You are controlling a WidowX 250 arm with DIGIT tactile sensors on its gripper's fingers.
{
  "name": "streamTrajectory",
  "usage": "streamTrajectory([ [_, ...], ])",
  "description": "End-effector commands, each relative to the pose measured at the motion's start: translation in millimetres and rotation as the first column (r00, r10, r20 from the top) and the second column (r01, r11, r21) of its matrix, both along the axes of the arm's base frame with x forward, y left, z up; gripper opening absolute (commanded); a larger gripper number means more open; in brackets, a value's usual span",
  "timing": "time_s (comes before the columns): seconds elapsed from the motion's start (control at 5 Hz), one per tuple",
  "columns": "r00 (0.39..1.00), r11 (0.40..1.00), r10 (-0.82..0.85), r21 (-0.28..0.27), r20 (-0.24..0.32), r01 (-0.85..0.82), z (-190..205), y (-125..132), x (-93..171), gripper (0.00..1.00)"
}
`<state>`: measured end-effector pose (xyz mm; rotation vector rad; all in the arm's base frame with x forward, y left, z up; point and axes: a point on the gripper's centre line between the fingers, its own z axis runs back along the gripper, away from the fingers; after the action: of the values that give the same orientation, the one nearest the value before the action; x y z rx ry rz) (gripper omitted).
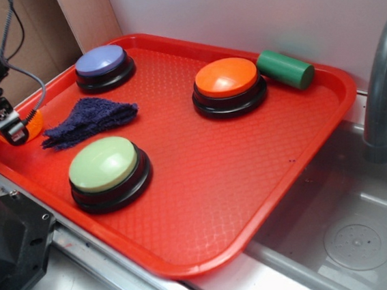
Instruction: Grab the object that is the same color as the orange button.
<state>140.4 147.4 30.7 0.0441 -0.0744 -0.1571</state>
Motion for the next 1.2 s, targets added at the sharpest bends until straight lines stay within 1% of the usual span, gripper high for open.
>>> streamTrajectory([
  [0.0, 1.0, 1.0, -0.018, 0.018, 0.006, 0.017, -5.2, -4.0, 7.1, 0.0],
  [0.4, 1.0, 1.0, -0.004, 0.025, -0.005, 0.004, -8.9, -2.0, 7.0, 0.0],
  [0.6, 1.0, 1.0, -0.003, 0.021, -0.011, 0.003, -9.1, -0.8, 7.2, 0.72],
  [0.8, 1.0, 1.0, -0.003, 0.016, -0.021, 0.004, -10.4, -0.2, 7.6, 1.0],
  [1.0, 1.0, 1.0, 0.001, 0.012, -0.024, 0.0, -12.2, 1.2, 7.3, 0.49],
])
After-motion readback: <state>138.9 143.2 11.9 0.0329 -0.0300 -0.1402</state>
